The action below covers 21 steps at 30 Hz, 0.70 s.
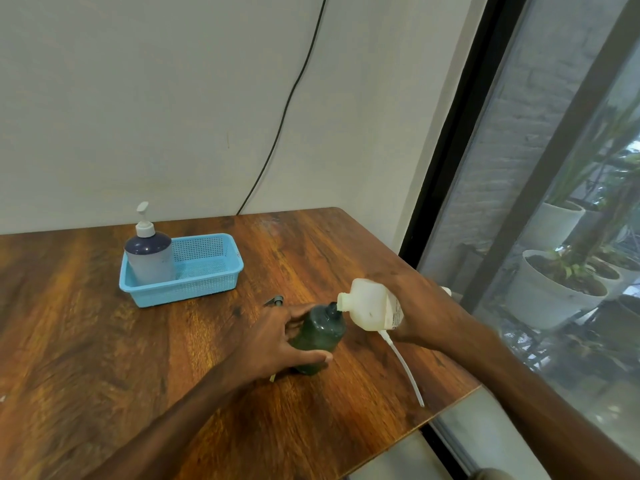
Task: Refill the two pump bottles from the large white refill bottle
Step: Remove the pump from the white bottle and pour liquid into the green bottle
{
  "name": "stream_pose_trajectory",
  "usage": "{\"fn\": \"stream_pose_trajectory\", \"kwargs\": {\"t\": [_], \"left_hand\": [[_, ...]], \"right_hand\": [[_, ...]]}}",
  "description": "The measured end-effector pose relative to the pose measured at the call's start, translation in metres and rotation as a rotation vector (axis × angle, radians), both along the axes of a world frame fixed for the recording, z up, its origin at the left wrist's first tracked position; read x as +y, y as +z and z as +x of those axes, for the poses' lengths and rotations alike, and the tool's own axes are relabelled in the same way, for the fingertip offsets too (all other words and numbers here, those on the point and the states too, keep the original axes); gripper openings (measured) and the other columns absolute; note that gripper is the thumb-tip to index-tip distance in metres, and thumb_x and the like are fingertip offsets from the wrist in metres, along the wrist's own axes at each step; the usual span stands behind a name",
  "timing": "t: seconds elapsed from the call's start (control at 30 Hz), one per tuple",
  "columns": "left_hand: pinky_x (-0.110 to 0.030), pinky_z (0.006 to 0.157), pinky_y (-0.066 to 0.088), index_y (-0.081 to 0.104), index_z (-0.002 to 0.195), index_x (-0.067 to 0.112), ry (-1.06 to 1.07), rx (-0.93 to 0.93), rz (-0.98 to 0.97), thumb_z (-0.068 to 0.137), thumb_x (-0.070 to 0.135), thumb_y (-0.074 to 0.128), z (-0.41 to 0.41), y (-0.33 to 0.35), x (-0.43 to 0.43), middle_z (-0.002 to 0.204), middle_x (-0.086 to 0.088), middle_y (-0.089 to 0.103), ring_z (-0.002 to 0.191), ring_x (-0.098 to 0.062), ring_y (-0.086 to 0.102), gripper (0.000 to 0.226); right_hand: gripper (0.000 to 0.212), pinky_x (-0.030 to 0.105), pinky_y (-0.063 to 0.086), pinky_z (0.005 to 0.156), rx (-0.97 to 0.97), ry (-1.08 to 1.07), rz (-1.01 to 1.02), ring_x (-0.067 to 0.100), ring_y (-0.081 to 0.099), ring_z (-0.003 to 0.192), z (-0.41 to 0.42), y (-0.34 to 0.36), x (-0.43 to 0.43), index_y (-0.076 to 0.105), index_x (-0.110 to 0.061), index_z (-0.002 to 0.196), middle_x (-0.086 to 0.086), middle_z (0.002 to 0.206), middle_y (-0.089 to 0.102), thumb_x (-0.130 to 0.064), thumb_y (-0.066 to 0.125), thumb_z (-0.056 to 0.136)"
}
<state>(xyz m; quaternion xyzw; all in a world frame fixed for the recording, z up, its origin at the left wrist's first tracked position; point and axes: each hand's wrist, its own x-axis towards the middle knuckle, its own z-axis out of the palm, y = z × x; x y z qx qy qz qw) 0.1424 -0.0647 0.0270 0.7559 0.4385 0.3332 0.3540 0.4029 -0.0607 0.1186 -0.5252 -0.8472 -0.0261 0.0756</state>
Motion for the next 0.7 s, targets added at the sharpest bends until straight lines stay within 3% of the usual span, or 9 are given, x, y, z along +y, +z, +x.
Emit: {"fn": "stream_pose_trajectory", "kwargs": {"t": [0.07, 0.23, 0.37, 0.5, 0.7], "left_hand": [[0.004, 0.084, 0.044, 0.049, 0.130, 0.041, -0.005, 0.013, 0.002, 0.073, 0.020, 0.096, 0.0003, 0.0016, -0.0003, 0.095, 0.065, 0.052, 0.105, 0.034, 0.053, 0.076], [0.002, 0.085, 0.046, 0.051, 0.128, 0.044, -0.009, 0.012, 0.015, 0.073, 0.023, 0.096, -0.0002, 0.0023, -0.0008, 0.098, 0.062, 0.054, 0.108, 0.031, 0.054, 0.073], [0.000, 0.088, 0.047, 0.055, 0.135, 0.038, -0.007, -0.006, 0.019, 0.074, 0.025, 0.096, -0.0008, -0.0010, 0.0015, 0.111, 0.043, 0.062, 0.111, 0.026, 0.056, 0.075], [0.000, 0.088, 0.047, 0.053, 0.140, 0.035, 0.003, -0.012, 0.023, 0.073, 0.027, 0.096, -0.0007, -0.0016, 0.0021, 0.118, 0.040, 0.057, 0.110, 0.030, 0.054, 0.080], [-0.006, 0.094, 0.050, 0.057, 0.143, 0.030, -0.003, -0.024, 0.023, 0.073, 0.030, 0.096, -0.0013, -0.0039, 0.0030, 0.126, 0.031, 0.064, 0.117, 0.020, 0.058, 0.081]], "right_hand": [[0.084, 0.050, 0.051, 0.100, 0.000, 0.002, -0.003, 0.029, 0.059, 0.122, 0.0002, 0.0008, -0.0003, 0.050, -0.022, 0.144, 0.005, 0.135, 0.060, -0.025, 0.085, 0.068], [0.079, 0.050, 0.053, 0.097, 0.008, 0.011, -0.004, 0.030, 0.062, 0.118, 0.0000, 0.0018, -0.0005, 0.054, -0.020, 0.141, 0.005, 0.130, 0.063, -0.022, 0.085, 0.068], [0.078, 0.049, 0.053, 0.097, 0.013, 0.010, 0.003, 0.027, 0.062, 0.117, -0.0013, 0.0020, -0.0006, 0.054, -0.023, 0.140, 0.002, 0.129, 0.063, -0.022, 0.085, 0.068], [0.079, 0.049, 0.052, 0.098, 0.012, -0.002, -0.006, 0.026, 0.060, 0.118, -0.0014, 0.0016, -0.0005, 0.053, -0.025, 0.141, 0.001, 0.131, 0.062, -0.023, 0.084, 0.068], [0.077, 0.049, 0.054, 0.096, -0.003, 0.007, 0.000, 0.028, 0.062, 0.116, -0.0015, 0.0030, 0.0008, 0.055, -0.023, 0.139, 0.003, 0.128, 0.063, -0.025, 0.084, 0.068]]}}
